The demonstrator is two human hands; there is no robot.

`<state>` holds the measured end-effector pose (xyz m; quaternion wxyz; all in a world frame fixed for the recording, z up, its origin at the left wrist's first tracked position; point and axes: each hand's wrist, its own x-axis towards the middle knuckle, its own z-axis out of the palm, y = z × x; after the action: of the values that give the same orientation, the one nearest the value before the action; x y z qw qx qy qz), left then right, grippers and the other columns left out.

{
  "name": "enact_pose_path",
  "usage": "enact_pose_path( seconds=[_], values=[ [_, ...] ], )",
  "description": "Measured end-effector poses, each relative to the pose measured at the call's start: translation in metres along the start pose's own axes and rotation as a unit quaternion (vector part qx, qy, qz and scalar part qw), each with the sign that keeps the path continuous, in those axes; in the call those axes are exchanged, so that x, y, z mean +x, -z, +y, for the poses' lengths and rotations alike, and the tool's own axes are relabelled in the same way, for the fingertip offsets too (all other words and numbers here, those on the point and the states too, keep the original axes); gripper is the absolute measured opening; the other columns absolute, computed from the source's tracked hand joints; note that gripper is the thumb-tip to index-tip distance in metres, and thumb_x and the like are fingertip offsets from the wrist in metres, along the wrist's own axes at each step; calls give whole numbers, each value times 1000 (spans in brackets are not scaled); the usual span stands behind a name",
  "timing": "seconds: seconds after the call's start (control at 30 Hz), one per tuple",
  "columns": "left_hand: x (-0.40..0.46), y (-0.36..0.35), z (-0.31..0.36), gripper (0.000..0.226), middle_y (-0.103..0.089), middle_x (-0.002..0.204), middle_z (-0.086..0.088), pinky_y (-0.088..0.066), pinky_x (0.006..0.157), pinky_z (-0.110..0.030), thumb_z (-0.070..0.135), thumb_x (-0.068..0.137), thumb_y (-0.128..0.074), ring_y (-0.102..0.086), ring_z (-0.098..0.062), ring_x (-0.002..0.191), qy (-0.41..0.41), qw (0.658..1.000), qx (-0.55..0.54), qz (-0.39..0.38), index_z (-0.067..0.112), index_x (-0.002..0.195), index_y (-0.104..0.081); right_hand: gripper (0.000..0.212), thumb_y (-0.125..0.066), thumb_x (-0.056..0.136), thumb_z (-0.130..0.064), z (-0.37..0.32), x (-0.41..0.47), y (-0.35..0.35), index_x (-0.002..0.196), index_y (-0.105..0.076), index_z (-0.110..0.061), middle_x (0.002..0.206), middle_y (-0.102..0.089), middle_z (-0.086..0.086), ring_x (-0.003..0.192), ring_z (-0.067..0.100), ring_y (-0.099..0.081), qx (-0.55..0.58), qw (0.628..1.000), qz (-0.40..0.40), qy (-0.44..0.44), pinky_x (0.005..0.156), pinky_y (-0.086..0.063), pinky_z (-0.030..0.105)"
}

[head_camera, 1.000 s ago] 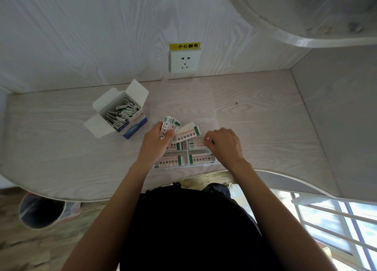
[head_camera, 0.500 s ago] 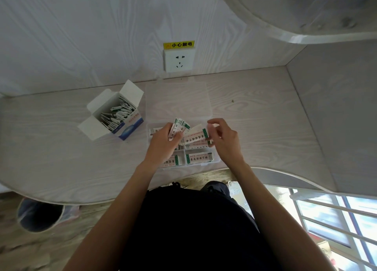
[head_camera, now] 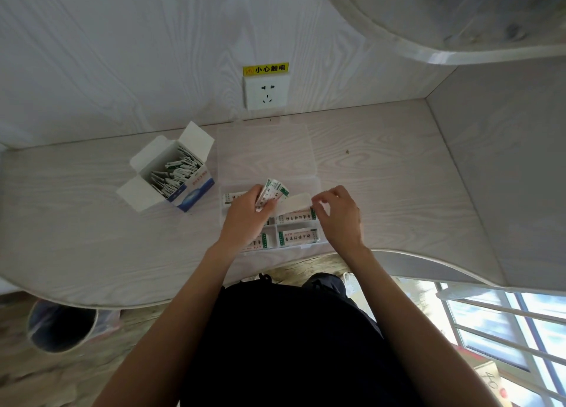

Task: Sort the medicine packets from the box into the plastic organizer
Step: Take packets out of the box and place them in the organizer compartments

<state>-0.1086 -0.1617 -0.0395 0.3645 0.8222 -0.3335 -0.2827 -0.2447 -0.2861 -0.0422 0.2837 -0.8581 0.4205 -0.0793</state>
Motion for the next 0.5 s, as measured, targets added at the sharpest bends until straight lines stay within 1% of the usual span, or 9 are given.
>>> enact_pose_path(
  seconds=[0.03,0.1,0.13,0.2,0.23,0.3,0.37,0.43,0.5],
  values=[
    [0,-1,2,22,-59,91,6,-40,55,-12,25,95,-51,-53,-4,69,-6,1000,2,-10,11,111,-56,19,-54,93,-24,-2,0,4,94,-70,-14,92,-62,0,67,8,-52,52,998,0,-23,68,-45,27],
    [0,-3,4,19,-57,88,8,-38,54,-11,25,95,-51,-51,1,68,-15,1000,7,-26,12,109,-56,28,-46,97,-34,-7,2,11,97,-70,-19,73,-63,-3,58,5,-53,167,981,-46,-91,60,-44,21],
    [0,-5,5,17,-57,87,8,-37,54,-12,25,95,-51,-52,0,69,-19,999,10,-31,13,106,-56,31,-45,97,-38,-10,3,14,96,-70,-19,63,-61,-3,50,4,-51,216,966,-80,-120,53,-42,18],
    [-1,-6,7,15,-57,86,9,-37,55,-12,25,95,-51,-53,-1,69,-23,999,15,-34,14,104,-56,29,-51,95,-34,-12,3,18,94,-71,-14,53,-57,1,41,6,-48,303,932,-133,-151,45,-39,18],
    [-1,-6,8,15,-57,86,9,-38,56,-11,25,95,-51,-51,2,69,-25,999,13,-30,13,103,-56,26,-55,94,-29,-11,3,19,93,-72,-10,54,-60,3,42,8,-50,345,912,-148,-163,44,-41,19],
    [-2,-3,9,16,-56,83,9,-38,57,-9,25,94,-52,-49,4,67,-31,999,0,-15,11,102,-56,19,-59,91,-22,-10,2,23,94,-71,-7,64,-65,5,52,12,-61,417,872,-166,-194,50,-48,20],
    [-4,1,9,19,-60,82,5,-39,57,-15,27,94,-53,-53,-4,67,-37,999,-16,-7,10,99,-57,16,-59,91,-16,-10,3,26,97,-70,-6,73,-67,6,65,15,-66,451,847,-187,-207,57,-52,21],
    [-5,3,6,22,-64,84,2,-40,59,-20,30,93,-54,-57,-12,71,-34,999,-35,-10,10,99,-58,12,-59,89,-8,-10,4,28,95,-70,-6,79,-68,5,69,13,-65,456,844,-192,-207,60,-53,20],
    [-6,4,3,21,-64,86,4,-41,61,-18,31,93,-54,-58,-9,74,-19,998,-59,-1,12,101,-59,13,-59,87,-1,-8,5,26,90,-70,-8,79,-68,5,67,12,-63,417,870,-179,-194,58,-52,19]
  ],
)
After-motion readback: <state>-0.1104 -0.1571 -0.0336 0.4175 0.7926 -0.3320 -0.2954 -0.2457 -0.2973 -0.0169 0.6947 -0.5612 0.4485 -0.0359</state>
